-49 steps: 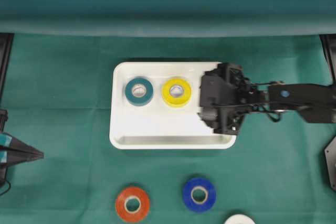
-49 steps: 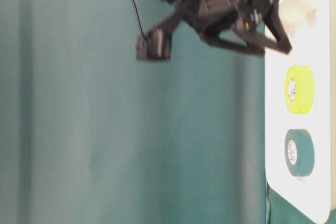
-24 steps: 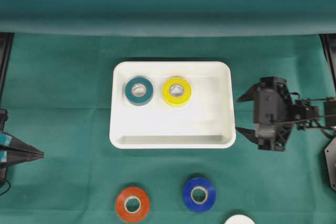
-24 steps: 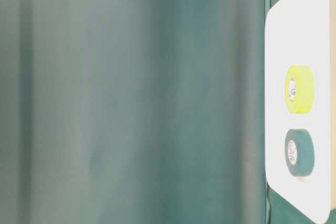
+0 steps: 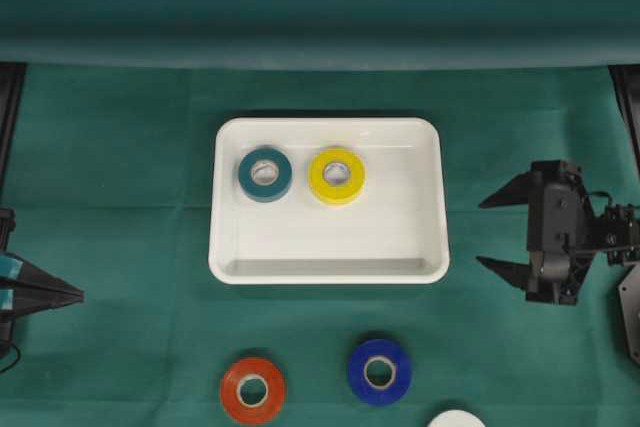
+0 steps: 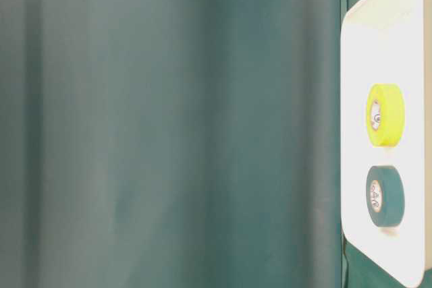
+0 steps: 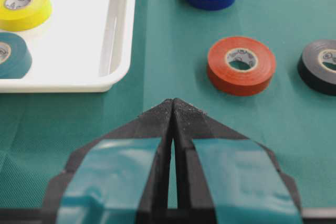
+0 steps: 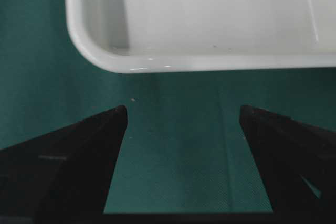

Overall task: Put the tape into the white case with the right arm.
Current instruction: 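Retract the right gripper and move it toward the blue roll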

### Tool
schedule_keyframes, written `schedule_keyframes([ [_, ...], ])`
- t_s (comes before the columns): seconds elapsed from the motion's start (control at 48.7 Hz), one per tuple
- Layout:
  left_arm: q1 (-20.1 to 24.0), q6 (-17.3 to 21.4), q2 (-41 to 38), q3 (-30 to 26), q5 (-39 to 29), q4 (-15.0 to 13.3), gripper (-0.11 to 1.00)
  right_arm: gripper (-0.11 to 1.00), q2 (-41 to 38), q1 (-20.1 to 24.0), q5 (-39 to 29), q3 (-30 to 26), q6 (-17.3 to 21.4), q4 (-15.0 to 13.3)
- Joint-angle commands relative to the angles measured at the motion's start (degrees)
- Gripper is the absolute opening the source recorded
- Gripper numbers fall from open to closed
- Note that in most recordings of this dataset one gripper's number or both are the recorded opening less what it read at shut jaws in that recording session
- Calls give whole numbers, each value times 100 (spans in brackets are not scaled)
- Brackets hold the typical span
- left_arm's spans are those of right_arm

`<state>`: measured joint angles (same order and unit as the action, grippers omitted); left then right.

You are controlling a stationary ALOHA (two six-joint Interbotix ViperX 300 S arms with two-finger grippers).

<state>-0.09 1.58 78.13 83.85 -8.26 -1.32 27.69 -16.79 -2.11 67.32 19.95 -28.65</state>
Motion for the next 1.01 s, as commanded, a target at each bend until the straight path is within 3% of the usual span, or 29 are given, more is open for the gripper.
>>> schedule_keyframes([
  [0.0, 9, -9, -62, -70, 62, 0, 0, 64, 26, 132, 44, -105, 9, 18],
  [0.493, 9, 0, -62, -70, 70, 0, 0, 64, 149, 1784, 18, -18, 18, 141],
  [0.986, 9, 0, -62, -70, 70, 0, 0, 64, 158, 2865, 9, 281, 18, 141],
])
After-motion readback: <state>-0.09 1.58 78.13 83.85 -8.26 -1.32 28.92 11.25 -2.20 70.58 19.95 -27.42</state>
